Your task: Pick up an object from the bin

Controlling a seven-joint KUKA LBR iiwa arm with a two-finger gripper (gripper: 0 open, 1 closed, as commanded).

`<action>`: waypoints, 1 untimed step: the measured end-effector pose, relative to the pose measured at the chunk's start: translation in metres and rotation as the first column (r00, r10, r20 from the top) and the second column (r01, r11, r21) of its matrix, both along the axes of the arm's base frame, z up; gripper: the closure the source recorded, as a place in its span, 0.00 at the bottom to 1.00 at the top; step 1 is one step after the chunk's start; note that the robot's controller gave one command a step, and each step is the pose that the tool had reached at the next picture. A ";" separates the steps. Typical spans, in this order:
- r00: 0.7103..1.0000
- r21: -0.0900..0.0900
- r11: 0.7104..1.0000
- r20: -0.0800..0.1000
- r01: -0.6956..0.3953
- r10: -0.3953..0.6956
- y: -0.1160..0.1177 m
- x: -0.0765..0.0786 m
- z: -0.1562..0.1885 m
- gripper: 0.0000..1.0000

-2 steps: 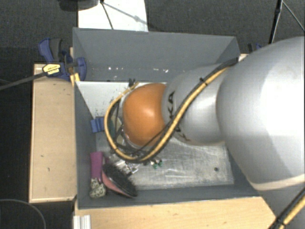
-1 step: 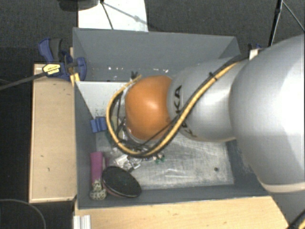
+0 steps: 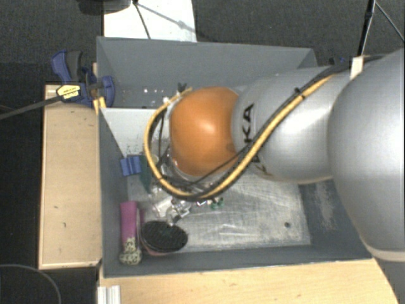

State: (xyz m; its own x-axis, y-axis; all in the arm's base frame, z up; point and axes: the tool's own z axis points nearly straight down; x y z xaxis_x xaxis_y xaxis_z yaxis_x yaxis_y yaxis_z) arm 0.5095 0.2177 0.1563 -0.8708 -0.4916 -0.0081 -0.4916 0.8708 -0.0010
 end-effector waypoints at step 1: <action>1.000 0.000 1.000 -0.001 0.004 -0.004 0.001 0.001 0.030 1.00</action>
Offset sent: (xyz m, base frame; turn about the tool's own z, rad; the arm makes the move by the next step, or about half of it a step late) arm 0.0001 0.0000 0.0281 0.0000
